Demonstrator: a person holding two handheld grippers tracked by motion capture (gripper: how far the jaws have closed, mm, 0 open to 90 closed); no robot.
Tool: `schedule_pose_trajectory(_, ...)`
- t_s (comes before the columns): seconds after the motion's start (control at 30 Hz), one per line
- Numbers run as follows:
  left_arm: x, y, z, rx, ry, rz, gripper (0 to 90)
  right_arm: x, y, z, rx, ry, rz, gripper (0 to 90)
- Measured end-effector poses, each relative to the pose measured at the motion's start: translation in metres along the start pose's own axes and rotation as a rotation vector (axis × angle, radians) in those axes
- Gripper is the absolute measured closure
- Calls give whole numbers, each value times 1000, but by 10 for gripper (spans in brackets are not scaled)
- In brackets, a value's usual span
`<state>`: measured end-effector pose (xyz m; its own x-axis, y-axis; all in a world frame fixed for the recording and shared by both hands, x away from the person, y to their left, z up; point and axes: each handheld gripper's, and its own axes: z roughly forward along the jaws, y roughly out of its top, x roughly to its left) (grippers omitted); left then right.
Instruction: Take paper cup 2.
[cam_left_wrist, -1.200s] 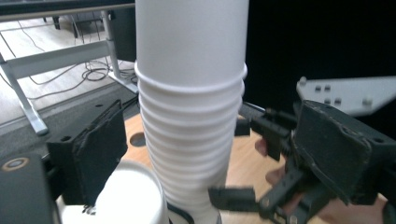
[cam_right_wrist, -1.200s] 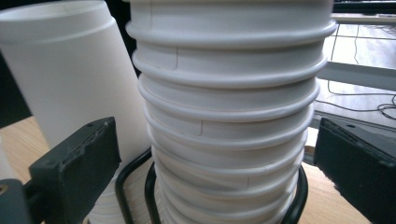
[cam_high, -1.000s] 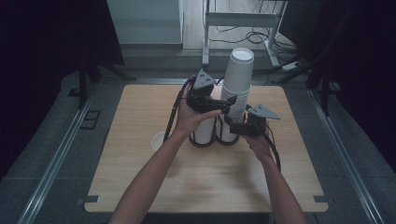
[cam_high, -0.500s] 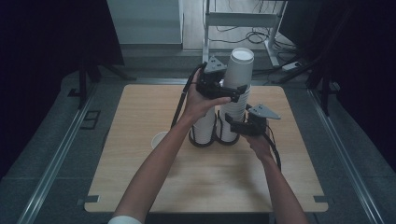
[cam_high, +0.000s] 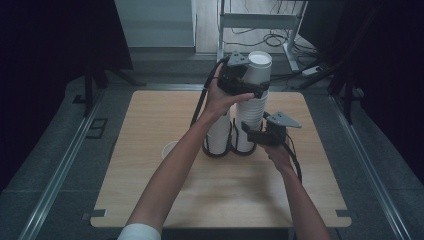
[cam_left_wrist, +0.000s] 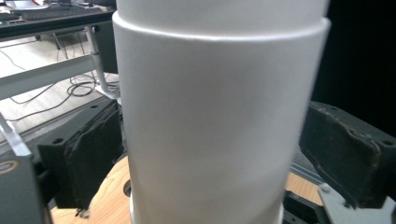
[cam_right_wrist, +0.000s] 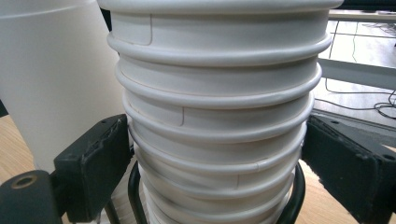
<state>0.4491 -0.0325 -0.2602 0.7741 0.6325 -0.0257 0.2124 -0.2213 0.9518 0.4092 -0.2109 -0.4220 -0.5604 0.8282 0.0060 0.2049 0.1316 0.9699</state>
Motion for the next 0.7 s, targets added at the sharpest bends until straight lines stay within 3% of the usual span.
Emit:
schedule_pose_trajectory(0.23, -1, 2, 5, -17, 16, 7, 162, -1, 0, 0, 0, 4, 0, 88)
schedule_pose_trajectory(0.5, -1, 2, 5, -26, 15, 7, 178, -1, 0, 0, 1, 5, 0, 90)
schedule_pose_trajectory(0.7, -3, 9, 0, -61, 22, 10, 182, -1, -1, 0, 0, 5, 0, 85)
